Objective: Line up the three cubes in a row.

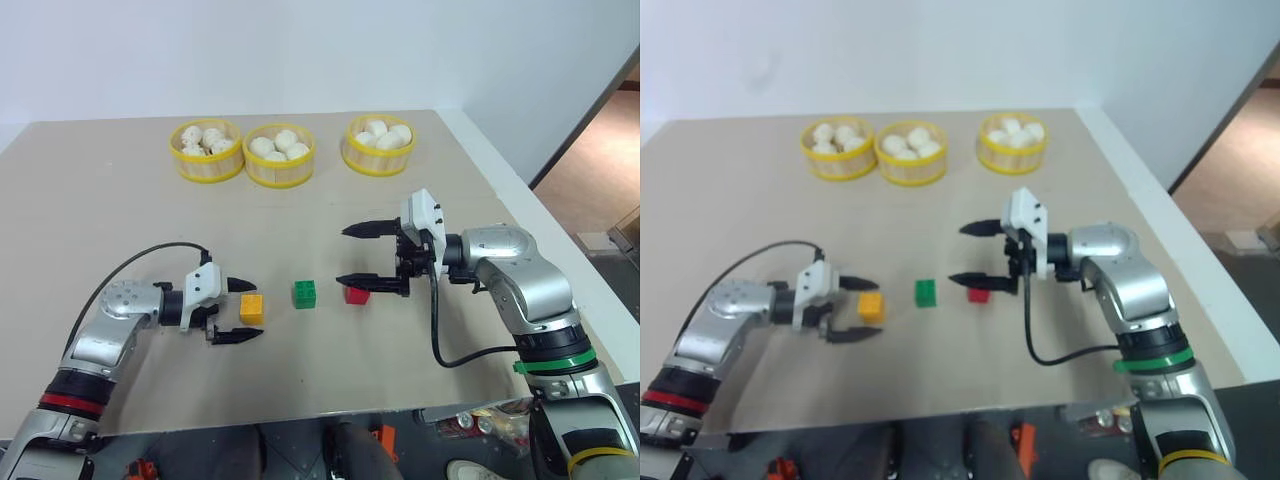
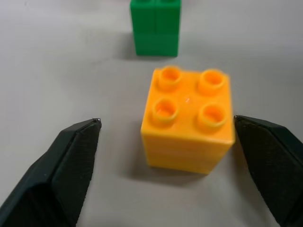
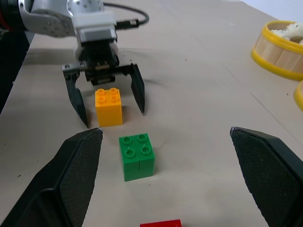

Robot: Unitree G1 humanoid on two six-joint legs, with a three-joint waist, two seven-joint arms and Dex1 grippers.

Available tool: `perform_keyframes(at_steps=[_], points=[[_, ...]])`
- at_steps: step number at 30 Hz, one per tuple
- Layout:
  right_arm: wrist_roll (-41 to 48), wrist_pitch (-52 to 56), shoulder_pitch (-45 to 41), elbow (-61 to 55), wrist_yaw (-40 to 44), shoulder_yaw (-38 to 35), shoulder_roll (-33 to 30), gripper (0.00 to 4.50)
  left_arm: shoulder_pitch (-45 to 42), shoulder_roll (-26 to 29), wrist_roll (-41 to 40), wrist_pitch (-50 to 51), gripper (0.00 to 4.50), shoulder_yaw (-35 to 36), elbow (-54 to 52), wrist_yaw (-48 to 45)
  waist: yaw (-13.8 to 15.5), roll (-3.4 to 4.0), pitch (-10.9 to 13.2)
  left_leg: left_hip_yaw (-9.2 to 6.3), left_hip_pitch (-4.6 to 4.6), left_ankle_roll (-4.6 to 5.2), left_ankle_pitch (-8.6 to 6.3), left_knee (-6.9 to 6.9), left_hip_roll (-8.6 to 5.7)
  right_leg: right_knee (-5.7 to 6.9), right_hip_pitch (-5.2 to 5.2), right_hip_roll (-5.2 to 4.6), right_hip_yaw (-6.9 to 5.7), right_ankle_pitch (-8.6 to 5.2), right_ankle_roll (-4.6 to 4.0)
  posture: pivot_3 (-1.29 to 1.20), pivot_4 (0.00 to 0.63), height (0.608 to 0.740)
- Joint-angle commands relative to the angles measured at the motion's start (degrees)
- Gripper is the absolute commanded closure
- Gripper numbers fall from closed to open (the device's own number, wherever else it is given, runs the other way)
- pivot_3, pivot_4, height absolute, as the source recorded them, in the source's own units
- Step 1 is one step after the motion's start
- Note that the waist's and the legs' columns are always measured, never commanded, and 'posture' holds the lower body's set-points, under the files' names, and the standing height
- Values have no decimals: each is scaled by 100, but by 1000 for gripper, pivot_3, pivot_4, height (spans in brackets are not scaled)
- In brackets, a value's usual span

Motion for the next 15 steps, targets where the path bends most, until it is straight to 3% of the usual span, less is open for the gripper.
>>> perform_keyframes(at_steps=[1, 6, 10, 15], points=[[275, 254, -34, -292, -107, -222, -4, 0, -62, 280, -476, 390, 41, 470, -707, -23, 0, 0, 0, -1, 0, 0, 0, 0, 2, 0, 0, 3, 0, -1, -1, 0, 150, 740], [809, 914, -345, -244, -571, -702, 151, 0, -215, 564, -1135, 1407, 41, 1097, -1232, 350, -9, 2, 1, -2, 2, 0, 0, 0, 13, 1, -2, 15, 0, 3, -7, 0, 150, 740], [708, 818, -359, -53, -640, -801, 47, 0, -380, 417, -1779, 2450, 41, 1663, -1449, 1111, -7, 1, 1, -3, 4, 0, 0, 1, 24, 0, 1, 25, -2, 6, -8, 0, 150, 740], [52, -193, -1, 612, -867, -779, 63, 0, -217, 12, -869, 1846, 41, 1556, -1012, 2182, 0, 1, 1, 1, 4, 0, 0, -1, 29, -4, 1, 32, 0, 5, -9, 0, 150, 740]])
